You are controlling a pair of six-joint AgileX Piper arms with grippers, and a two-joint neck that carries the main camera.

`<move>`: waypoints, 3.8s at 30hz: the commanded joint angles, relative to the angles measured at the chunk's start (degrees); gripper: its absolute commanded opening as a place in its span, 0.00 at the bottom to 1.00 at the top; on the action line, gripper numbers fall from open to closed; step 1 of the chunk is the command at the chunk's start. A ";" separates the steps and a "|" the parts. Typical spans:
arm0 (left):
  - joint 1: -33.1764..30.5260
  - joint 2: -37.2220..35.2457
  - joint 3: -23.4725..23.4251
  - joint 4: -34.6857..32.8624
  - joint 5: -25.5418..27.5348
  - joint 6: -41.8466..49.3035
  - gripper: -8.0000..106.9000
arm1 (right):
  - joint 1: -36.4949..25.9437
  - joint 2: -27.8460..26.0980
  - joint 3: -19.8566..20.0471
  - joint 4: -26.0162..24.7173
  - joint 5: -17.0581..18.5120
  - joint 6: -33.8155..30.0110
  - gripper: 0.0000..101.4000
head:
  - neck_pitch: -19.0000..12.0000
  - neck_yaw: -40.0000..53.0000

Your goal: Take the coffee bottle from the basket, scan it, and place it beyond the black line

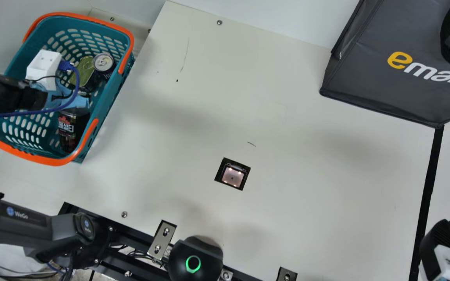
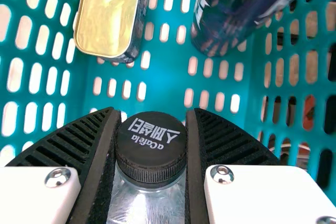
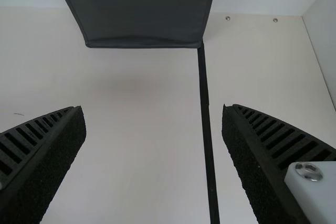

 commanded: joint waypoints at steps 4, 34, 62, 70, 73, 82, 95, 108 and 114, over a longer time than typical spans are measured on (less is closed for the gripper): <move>1.25 -3.49 1.18 -0.36 2.32 1.00 0.16 | 0.00 0.00 0.00 0.00 0.00 0.00 0.90 | -1.57 0.14; 5.02 -17.27 -3.41 4.12 15.23 -6.43 0.16 | 0.00 0.00 0.00 0.00 0.00 0.00 0.90 | -1.57 0.14; 0.08 -26.76 -15.67 8.88 24.78 -22.33 0.16 | 0.00 0.00 0.00 0.00 0.05 0.00 0.90 | -1.57 0.14; -2.82 -28.84 -17.60 9.92 26.06 -25.40 0.16 | 0.00 0.00 0.00 0.00 0.05 0.00 0.90 | -1.57 0.14; -4.19 -29.60 -18.14 10.34 26.47 -26.51 0.16 | 0.00 0.00 0.00 0.00 0.05 0.00 0.90 | -1.57 0.14; -9.16 -31.56 -19.24 11.84 27.20 -29.78 0.16 | 0.00 0.00 0.00 0.00 0.05 0.00 0.90 | -1.57 0.14; -19.29 -33.78 -18.98 14.94 26.77 -35.29 0.16 | 0.00 0.00 0.00 0.00 0.05 0.00 0.90 | -1.57 0.14; -31.67 -34.58 -16.98 18.88 24.50 -40.45 0.16 | 0.00 0.00 0.00 0.00 0.04 0.00 0.90 | -1.57 0.14; -37.50 -34.28 -15.83 20.31 23.14 -42.28 0.16 | 0.00 0.00 0.00 0.00 0.04 0.00 0.90 | -1.57 0.14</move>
